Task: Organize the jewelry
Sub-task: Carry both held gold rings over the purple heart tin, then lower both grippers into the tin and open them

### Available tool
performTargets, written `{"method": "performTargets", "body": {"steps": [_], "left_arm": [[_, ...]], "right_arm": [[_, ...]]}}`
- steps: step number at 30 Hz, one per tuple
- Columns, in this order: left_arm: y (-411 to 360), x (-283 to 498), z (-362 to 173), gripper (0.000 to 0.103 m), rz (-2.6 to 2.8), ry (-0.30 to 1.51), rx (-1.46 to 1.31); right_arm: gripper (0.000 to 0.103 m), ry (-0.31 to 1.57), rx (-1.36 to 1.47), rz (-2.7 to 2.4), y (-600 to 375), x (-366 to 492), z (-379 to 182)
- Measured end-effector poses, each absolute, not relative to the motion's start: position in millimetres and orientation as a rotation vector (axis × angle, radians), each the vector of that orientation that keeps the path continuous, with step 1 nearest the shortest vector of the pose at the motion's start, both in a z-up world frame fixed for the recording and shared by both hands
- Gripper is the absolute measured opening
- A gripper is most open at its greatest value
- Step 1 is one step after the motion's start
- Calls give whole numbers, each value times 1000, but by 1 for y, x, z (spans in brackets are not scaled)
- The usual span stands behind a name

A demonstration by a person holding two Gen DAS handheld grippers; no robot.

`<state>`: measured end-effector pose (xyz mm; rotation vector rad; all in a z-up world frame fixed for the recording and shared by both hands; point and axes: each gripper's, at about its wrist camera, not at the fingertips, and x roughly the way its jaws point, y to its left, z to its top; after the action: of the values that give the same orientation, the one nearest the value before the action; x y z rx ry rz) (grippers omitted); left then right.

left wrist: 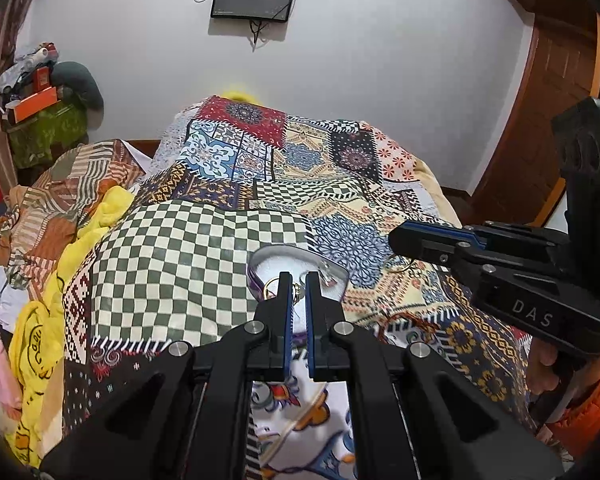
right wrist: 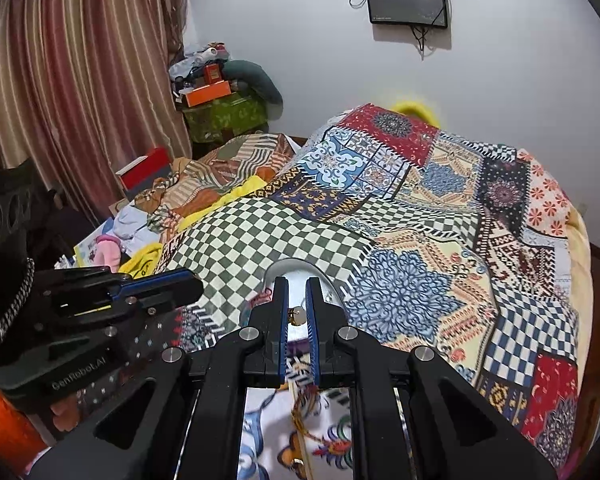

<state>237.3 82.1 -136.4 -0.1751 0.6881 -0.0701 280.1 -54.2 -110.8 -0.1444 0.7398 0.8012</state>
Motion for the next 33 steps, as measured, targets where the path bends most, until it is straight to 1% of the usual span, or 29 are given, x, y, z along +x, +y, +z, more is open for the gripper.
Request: {"method": "performTargets", "body": {"steps": [9, 20, 28, 33], "left_arm": [[84, 260, -149, 4, -90, 716, -182], [78, 279, -176, 4, -114, 801, -191], [84, 282, -181, 4, -120, 821, -223], [81, 280, -182, 4, -116, 816, -195]], "right_arm": [[8, 798, -150, 800, -36, 300, -128], [8, 885, -185, 808, -21, 317, -148], [8, 926, -205, 811, -17, 322, -157], [8, 931, -204, 811, -18, 321, -157]]}}
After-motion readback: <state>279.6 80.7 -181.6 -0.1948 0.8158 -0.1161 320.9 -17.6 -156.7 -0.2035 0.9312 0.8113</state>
